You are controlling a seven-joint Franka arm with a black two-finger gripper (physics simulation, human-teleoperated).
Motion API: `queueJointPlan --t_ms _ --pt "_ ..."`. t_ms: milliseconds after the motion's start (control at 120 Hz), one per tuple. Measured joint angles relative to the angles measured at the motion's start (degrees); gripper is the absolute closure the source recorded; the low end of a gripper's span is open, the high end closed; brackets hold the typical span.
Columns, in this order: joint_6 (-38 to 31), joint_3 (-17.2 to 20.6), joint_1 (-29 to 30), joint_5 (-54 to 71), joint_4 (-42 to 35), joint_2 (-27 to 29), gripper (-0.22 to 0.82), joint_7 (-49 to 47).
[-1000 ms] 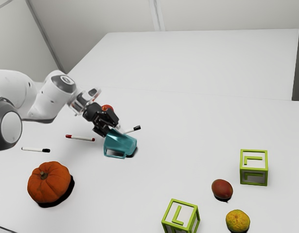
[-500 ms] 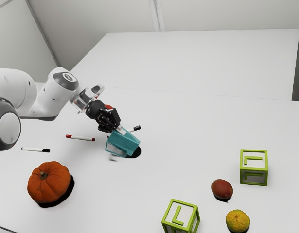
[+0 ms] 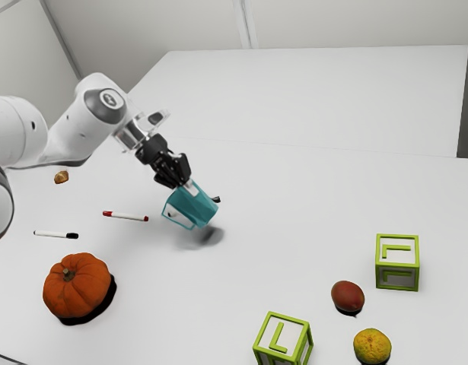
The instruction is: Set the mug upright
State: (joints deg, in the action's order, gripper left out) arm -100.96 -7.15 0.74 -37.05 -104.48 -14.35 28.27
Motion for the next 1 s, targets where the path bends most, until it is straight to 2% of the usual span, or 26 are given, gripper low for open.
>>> queueJointPlan --t_ms 200,500,725,1000 --pt "-5.8 0.0 -3.8 9.4 -4.4 5.1 0.77 -0.9" --pt "-14.0 0.0 -9.7 28.5 -6.7 5.0 0.77 -4.0" --pt "-15.5 0.0 -11.5 39.0 -7.8 4.3 0.77 -9.1" --pt "-16.0 0.0 -12.3 42.0 -7.7 3.0 0.77 -14.3"
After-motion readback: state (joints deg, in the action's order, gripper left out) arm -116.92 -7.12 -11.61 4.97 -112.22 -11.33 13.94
